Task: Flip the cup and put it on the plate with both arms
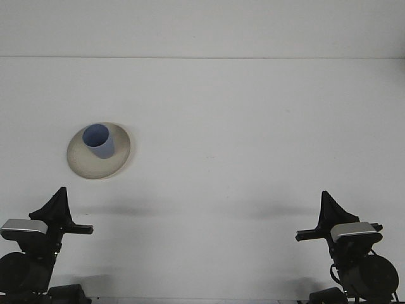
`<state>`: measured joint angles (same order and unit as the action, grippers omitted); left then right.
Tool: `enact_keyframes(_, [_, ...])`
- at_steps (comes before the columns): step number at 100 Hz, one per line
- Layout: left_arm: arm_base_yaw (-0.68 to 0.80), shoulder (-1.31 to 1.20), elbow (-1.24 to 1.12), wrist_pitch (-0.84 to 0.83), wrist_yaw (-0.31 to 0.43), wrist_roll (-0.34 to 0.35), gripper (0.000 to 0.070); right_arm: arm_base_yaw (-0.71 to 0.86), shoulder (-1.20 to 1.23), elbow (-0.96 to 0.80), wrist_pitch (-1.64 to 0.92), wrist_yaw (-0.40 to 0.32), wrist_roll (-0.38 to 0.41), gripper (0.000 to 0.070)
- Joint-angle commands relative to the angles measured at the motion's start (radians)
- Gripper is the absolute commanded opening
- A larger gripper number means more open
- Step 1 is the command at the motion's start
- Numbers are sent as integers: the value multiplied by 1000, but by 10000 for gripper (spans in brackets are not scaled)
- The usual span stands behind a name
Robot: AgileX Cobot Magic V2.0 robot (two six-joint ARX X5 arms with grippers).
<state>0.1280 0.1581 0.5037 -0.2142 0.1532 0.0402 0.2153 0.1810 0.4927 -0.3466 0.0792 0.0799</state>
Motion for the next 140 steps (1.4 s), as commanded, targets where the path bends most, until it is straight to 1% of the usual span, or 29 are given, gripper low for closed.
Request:
enact_keyframes(1, [0, -21, 12, 16, -3, 24, 14, 1, 2, 1, 10, 1, 10, 0])
enact_keyframes(7, [-20, -26, 2, 23, -16, 22, 13, 1, 2, 1, 10, 1, 10, 0])
enact_keyframes(19, [-112, -29, -63, 75, -155, 34, 14, 1, 2, 1, 10, 1, 10, 0])
enact_keyframes(29, [-159, -57, -166, 158, -212, 34, 14, 1, 2, 1, 10, 1, 10, 0])
enact_keyframes(34, [-164, -75, -228, 210, -213, 31, 14, 1, 2, 1, 10, 1, 10, 0])
enact_keyframes(44, [-163, -130, -349, 295, -211, -2, 14, 1, 2, 1, 10, 1, 10, 0])
enact_keyframes(53, [-164, -155, -429, 346, -210, -35, 14, 1, 2, 1, 10, 1, 10, 0])
enact_keyframes(69, [-164, -155, -491, 390, -208, -51, 14, 1, 1, 2, 10, 1, 10, 0])
enact_keyframes(82, [-163, -155, -490, 398, -208, -50, 14, 1, 1, 3, 10, 0, 10, 0])
enact_keyframes(89, [-163, -155, -490, 397, -208, -68, 14, 1, 1, 3, 10, 1, 10, 0])
enact_keyframes(140, [-163, -152, -490, 396, -208, -68, 14, 1, 1, 3, 10, 0, 10, 0])
